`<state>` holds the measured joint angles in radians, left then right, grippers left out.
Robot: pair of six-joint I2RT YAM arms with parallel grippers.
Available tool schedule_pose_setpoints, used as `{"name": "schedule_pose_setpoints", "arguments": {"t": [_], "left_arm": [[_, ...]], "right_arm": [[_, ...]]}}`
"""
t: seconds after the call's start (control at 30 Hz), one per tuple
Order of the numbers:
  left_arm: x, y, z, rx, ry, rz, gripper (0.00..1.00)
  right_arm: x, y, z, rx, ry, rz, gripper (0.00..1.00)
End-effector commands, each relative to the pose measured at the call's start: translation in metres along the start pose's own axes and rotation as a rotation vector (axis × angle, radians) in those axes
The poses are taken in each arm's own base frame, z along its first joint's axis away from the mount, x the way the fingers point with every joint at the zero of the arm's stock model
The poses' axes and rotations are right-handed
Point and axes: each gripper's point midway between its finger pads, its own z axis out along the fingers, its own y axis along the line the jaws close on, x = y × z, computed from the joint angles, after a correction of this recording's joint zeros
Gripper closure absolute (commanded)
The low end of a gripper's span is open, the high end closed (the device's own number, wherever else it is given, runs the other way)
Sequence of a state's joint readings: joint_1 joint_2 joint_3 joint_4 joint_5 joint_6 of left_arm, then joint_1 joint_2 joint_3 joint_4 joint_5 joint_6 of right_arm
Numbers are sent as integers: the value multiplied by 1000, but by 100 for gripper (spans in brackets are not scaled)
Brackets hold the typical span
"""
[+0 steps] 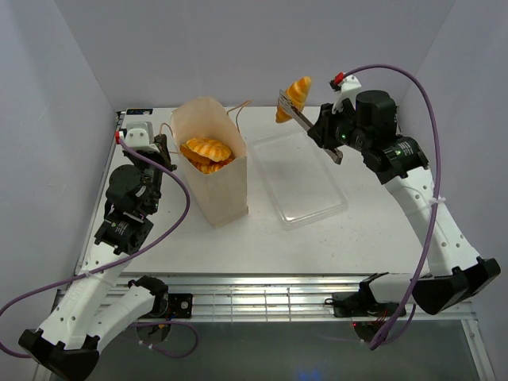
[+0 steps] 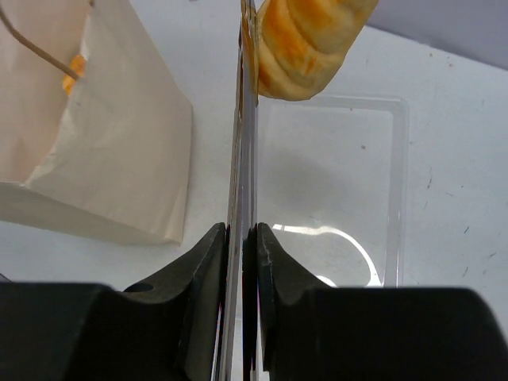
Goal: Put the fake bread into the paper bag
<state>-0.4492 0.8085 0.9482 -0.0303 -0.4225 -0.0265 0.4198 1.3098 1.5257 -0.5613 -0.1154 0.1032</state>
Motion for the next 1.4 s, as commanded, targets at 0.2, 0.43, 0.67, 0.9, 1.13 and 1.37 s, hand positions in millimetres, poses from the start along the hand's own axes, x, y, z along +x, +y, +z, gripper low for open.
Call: {"name": "schedule_pose_setpoints", "arguments": {"t": [0.2,0.43,0.67,0.9,1.13,1.37], "left_arm": [[-3,0,-2,-2,-10,-13,100],[-3,0,-1,-3,-9,-12,100],[-3,1,-2,-8,-11,-12,100],[-5,2,-3,-9,-16,-13,100],[-4,0,-2,-2,-12,-15,99],[-4,0,-2,-3,-12,-17,99]], "right_arm": [[-94,54,-70,-22,-240,-117,92],[-121,106,-78,-103,-281,-179,92],[-101,159,-59,-196,-246,-215,92],[-42,182,-39,-244,-139,-216,92],[-11,188,-44,-294,-95,-206,62],[-30,197,-58,-343,-147,-194,59]]}}
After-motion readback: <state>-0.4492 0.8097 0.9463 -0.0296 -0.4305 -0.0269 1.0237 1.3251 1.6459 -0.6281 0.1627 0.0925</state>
